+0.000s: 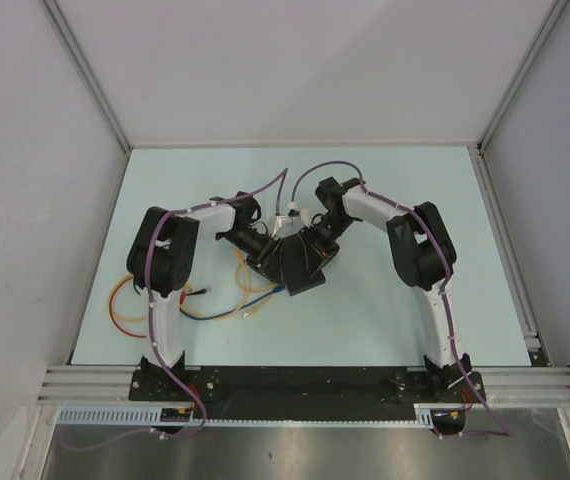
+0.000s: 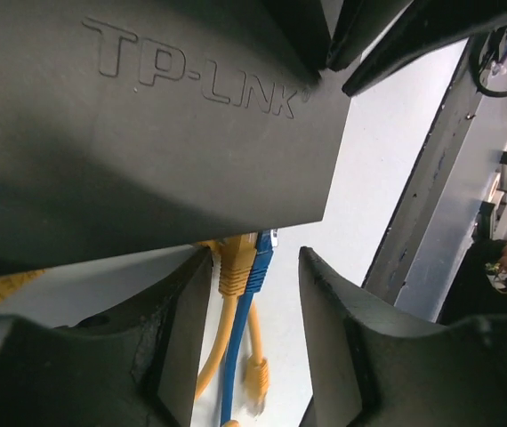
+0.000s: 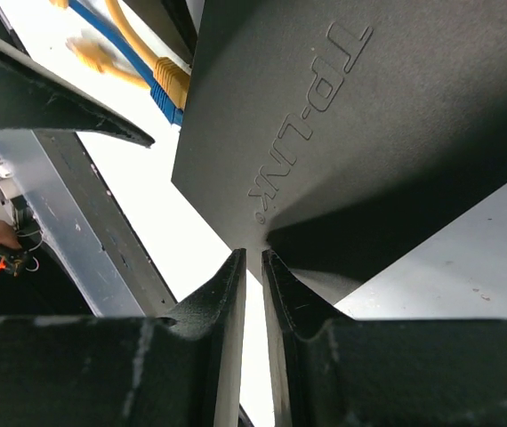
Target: Pull the plug from the switch port
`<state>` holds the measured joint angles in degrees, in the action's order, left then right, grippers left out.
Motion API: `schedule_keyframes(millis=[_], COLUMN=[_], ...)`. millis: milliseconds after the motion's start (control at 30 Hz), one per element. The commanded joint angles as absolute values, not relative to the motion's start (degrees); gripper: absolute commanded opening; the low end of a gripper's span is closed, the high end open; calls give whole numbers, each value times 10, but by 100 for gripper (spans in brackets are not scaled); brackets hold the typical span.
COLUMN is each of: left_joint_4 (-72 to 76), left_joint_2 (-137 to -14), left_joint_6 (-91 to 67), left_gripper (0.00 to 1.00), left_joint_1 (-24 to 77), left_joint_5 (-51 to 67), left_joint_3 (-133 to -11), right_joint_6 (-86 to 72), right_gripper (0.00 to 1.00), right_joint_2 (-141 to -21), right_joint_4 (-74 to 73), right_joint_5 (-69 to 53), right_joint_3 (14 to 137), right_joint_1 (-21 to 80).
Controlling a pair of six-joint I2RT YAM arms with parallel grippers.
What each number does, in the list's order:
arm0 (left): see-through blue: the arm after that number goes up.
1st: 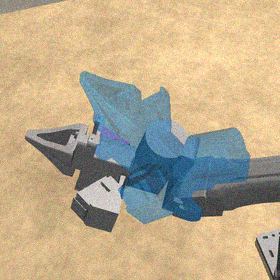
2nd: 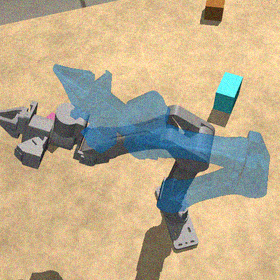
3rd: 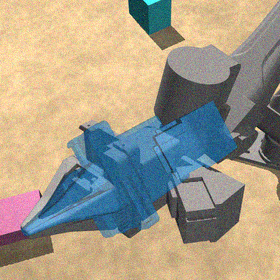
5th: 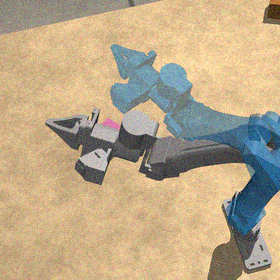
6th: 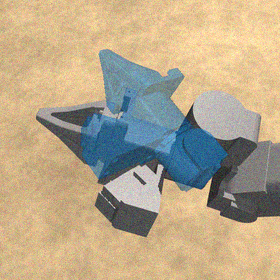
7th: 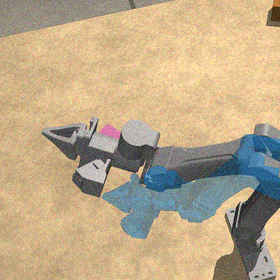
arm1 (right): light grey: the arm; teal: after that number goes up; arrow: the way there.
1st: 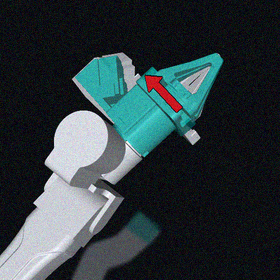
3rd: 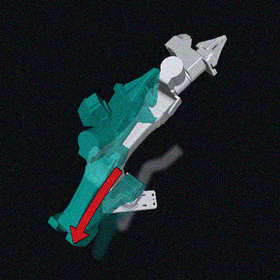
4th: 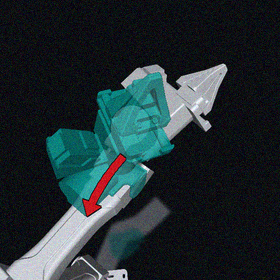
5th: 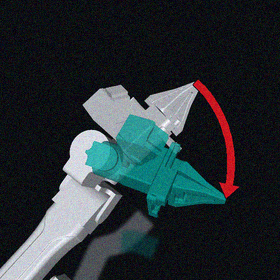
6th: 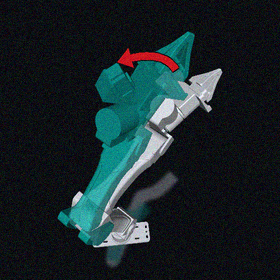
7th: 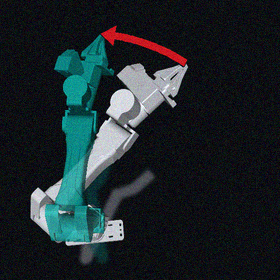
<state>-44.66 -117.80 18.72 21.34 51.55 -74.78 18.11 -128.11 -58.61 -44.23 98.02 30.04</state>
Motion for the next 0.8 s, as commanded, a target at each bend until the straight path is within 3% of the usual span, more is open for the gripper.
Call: schedule_keyframes(millis=[0, 167, 633, 767], left_joint_4=[-409, -415, -451, -463], left_joint_2=[-1201, -1232, -1254, -1227], left_joint_6=[171, 156, 180, 206], left_gripper=[49, 43, 6, 1], left_joint_1=[216, 219, 221, 207], left_joint_5=[512, 516, 493, 483], left_joint_3=[-766, -783, -796, -766], right_joint_6=[215, 215, 217, 218], right_gripper=[20, 20, 20, 20], right_joint_2=[-1292, -1293, -1295, -1293], right_joint_4=[-556, -555, -555, -554], right_joint_5=[-342, -340, -336, -335], right_joint_3=[954, 954, 956, 954], right_joint_1=[304, 305, 313, 312])
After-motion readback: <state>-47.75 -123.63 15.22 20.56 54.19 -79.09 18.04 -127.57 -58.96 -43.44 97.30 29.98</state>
